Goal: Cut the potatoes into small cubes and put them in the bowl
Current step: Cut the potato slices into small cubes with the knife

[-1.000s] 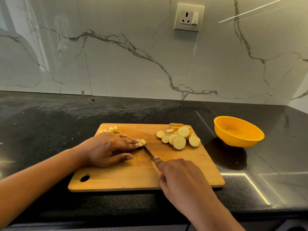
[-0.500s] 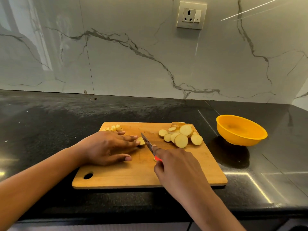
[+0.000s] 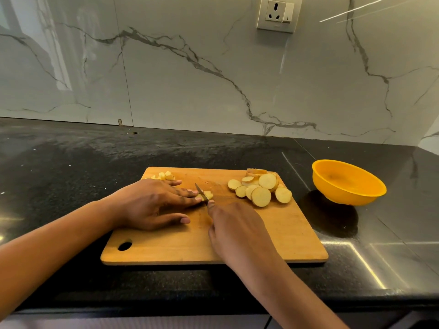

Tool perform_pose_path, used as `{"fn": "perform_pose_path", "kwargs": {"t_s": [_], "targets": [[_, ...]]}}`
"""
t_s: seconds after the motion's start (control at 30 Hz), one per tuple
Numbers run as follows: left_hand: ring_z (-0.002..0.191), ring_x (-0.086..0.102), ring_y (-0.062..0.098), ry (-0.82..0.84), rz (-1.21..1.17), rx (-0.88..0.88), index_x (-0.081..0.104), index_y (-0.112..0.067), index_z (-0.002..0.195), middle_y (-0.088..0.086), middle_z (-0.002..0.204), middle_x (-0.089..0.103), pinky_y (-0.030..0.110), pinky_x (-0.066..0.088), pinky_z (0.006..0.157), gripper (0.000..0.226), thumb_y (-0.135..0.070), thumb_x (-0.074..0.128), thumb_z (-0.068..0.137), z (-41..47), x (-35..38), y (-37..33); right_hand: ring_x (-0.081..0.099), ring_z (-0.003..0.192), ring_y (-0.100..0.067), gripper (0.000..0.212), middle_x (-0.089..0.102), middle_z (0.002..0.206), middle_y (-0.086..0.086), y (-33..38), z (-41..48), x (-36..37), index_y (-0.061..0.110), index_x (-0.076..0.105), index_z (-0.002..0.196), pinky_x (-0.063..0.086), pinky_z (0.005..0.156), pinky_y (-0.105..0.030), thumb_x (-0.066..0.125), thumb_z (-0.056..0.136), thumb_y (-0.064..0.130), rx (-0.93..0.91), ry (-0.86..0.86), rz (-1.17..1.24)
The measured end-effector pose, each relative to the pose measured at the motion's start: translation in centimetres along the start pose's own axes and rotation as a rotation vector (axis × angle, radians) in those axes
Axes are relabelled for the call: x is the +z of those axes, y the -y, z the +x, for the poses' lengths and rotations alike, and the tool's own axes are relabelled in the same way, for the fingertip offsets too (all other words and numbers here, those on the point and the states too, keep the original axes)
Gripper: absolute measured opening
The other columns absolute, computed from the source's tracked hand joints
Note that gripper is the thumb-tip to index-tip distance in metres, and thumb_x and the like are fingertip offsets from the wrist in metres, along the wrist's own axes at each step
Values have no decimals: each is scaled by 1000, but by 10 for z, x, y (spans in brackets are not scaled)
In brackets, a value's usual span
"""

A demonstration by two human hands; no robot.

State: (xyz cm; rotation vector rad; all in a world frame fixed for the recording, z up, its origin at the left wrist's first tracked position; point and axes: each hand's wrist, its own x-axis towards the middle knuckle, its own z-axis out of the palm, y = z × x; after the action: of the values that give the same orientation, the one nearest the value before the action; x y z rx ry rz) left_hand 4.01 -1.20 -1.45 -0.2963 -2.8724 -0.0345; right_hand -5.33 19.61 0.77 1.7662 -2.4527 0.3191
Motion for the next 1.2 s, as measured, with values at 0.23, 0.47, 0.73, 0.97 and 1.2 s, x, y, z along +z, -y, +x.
{"fn": "perform_pose_path", "kwargs": {"t_s": [0.23,0.47,0.73,0.97,1.2], "targets": [[130,37,-5,-23,17,1,42,-31,138,-17,139,43,25,23,113,54,-62,29,95,0,0,-2,51,99,-18,56,55,117,-3,0,-17,-3,17,23,148,34,69,-25,48,98,22,-30,56,-20],[118,52,-1,-160,60,42,59,-25,125,-9,127,60,38,36,107,46,-54,38,96,-2,-1,-7,49,87,-11,51,55,98,10,-16,-48,-17,36,24,147,40,69,-26,39,99,34,-6,-89,38],[110,59,0,-311,119,1,67,-25,114,-9,116,67,40,51,94,33,-42,46,94,-2,-3,-12,49,96,-8,51,39,100,11,-29,-39,-19,44,23,145,39,73,-22,42,99,32,30,-160,23],[145,14,17,-167,117,50,32,-28,146,-3,156,22,36,11,117,56,-53,39,96,10,-3,-25,42,102,-6,55,41,120,7,-25,-37,-14,42,22,146,41,78,-19,46,99,27,15,-144,-10],[130,37,-2,-261,50,-140,51,-32,129,-17,133,50,40,21,114,54,-62,21,96,3,0,-10,40,97,-5,54,42,118,8,-27,-43,-20,41,24,146,36,72,-17,45,99,26,37,-142,-22]]}}
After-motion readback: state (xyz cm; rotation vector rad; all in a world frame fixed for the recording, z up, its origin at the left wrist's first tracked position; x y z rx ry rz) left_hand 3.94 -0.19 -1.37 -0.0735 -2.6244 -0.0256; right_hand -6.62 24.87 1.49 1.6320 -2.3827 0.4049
